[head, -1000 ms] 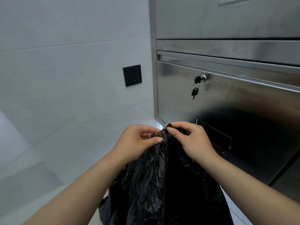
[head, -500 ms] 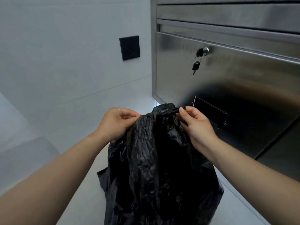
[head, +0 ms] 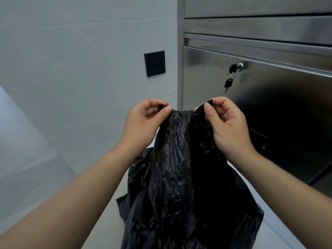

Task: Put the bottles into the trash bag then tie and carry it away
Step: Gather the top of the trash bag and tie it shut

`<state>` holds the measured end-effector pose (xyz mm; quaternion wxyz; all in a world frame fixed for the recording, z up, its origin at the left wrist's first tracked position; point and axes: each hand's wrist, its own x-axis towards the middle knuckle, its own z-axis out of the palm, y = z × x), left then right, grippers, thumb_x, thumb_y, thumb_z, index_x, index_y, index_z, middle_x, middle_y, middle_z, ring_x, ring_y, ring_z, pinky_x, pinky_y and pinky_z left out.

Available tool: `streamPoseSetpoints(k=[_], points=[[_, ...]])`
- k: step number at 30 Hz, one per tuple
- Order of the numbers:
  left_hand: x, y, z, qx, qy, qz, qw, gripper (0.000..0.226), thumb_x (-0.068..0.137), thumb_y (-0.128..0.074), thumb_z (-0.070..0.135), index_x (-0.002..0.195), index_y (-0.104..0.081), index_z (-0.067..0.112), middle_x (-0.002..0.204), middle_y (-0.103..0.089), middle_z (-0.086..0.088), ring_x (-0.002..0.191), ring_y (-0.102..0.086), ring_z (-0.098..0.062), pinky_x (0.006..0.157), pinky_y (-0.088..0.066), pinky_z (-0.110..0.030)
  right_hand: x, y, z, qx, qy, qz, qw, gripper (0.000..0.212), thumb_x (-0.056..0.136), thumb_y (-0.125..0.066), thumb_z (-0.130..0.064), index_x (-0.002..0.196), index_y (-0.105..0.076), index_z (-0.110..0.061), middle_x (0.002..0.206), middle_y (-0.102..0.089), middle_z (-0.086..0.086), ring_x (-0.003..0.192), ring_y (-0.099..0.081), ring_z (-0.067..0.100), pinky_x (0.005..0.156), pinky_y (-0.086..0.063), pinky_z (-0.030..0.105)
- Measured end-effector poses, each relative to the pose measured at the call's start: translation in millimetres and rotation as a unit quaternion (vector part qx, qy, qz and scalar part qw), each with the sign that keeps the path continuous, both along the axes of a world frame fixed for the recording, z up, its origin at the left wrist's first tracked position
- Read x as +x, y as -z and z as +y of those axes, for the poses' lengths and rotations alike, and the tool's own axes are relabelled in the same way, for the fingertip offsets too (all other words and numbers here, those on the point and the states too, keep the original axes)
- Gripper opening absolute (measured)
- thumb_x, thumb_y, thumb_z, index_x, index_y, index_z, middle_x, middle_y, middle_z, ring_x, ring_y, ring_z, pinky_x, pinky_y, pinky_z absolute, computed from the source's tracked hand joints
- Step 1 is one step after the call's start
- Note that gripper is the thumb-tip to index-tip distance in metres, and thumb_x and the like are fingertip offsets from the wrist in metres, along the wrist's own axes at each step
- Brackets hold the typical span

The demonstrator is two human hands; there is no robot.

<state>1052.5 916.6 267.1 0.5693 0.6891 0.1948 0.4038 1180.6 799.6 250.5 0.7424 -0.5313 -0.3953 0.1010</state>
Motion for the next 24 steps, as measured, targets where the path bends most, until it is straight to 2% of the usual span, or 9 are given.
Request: streamPoseSetpoints(k=[2, 5, 8, 13, 18, 21, 24], points=[[3, 2, -6, -0.050, 0.003, -0.021, 0.999, 0.008, 0.083, -0.067, 0.014, 0.086, -0.069, 0.021, 0.070, -0.072, 0.009, 0.068, -0.066, -0.003, 0.067, -0.052, -0.015, -4, 1, 1, -0.004, -0.028, 0.005, 1.000, 0.010, 0.091, -0.054, -0.008, 0.084, -0.056, -0.014, 0.083, -0.067, 0.010, 0.077, -0.063, 0.013, 0.071, -0.051, 0.021], [7, 9, -13, -0.087, 0.005, -0.032, 0.996, 0.006, 0.084, -0.066, 0.018, 0.081, -0.071, 0.019, 0.074, -0.074, 0.007, 0.071, -0.067, -0.003, 0.066, -0.052, -0.014, -8, 7, 1, -0.005, -0.058, 0.031, 0.998, 0.008, 0.092, -0.051, -0.006, 0.086, -0.056, -0.009, 0.080, -0.070, 0.003, 0.075, -0.066, 0.011, 0.071, -0.052, 0.020], [7, 10, -16, -0.098, 0.032, -0.038, 0.994, 0.012, 0.089, -0.057, 0.018, 0.086, -0.069, 0.015, 0.076, -0.075, 0.007, 0.073, -0.068, -0.002, 0.065, -0.051, -0.013, -6, 9, -1, -0.002, -0.067, 0.053, 0.996, 0.008, 0.092, -0.049, -0.007, 0.088, -0.056, -0.005, 0.075, -0.073, -0.001, 0.074, -0.067, 0.011, 0.072, -0.054, 0.021], [6, 7, -16, -0.061, 0.051, -0.020, 0.997, 0.021, 0.092, -0.050, 0.025, 0.084, -0.068, 0.019, 0.073, -0.071, 0.011, 0.071, -0.064, 0.001, 0.064, -0.051, -0.014, -5, 5, 1, 0.012, -0.079, 0.100, 0.992, 0.013, 0.093, -0.048, -0.012, 0.085, -0.057, -0.007, 0.066, -0.070, -0.002, 0.064, -0.064, 0.008, 0.063, -0.052, 0.018], [10, 3, -21, 0.001, 0.068, -0.006, 0.998, 0.014, 0.086, -0.057, 0.022, 0.084, -0.070, 0.020, 0.069, -0.070, 0.013, 0.069, -0.062, 0.002, 0.069, -0.050, -0.011, -2, 3, -1, -0.005, -0.062, 0.045, 0.997, 0.011, 0.093, -0.051, -0.011, 0.093, -0.061, -0.014, 0.066, -0.069, -0.004, 0.064, -0.062, 0.007, 0.066, -0.051, 0.017], [12, 4, -23, 0.000, 0.067, -0.023, 0.997, 0.016, 0.089, -0.054, 0.014, 0.091, -0.069, 0.020, 0.072, -0.072, 0.013, 0.070, -0.063, 0.004, 0.069, -0.049, -0.010, 1, 0, -2, -0.003, -0.074, 0.022, 0.997, 0.014, 0.093, -0.049, -0.007, 0.095, -0.061, -0.016, 0.066, -0.068, -0.004, 0.066, -0.063, 0.008, 0.068, -0.050, 0.017], [13, 5, -25, -0.017, 0.091, -0.026, 0.995, 0.017, 0.087, -0.054, 0.022, 0.090, -0.070, 0.021, 0.071, -0.071, 0.012, 0.068, -0.063, 0.000, 0.066, -0.051, -0.013, 1, 1, -3, -0.005, -0.098, 0.021, 0.995, 0.013, 0.092, -0.048, -0.006, 0.091, -0.059, -0.013, 0.063, -0.065, -0.004, 0.062, -0.060, 0.008, 0.066, -0.049, 0.017]])
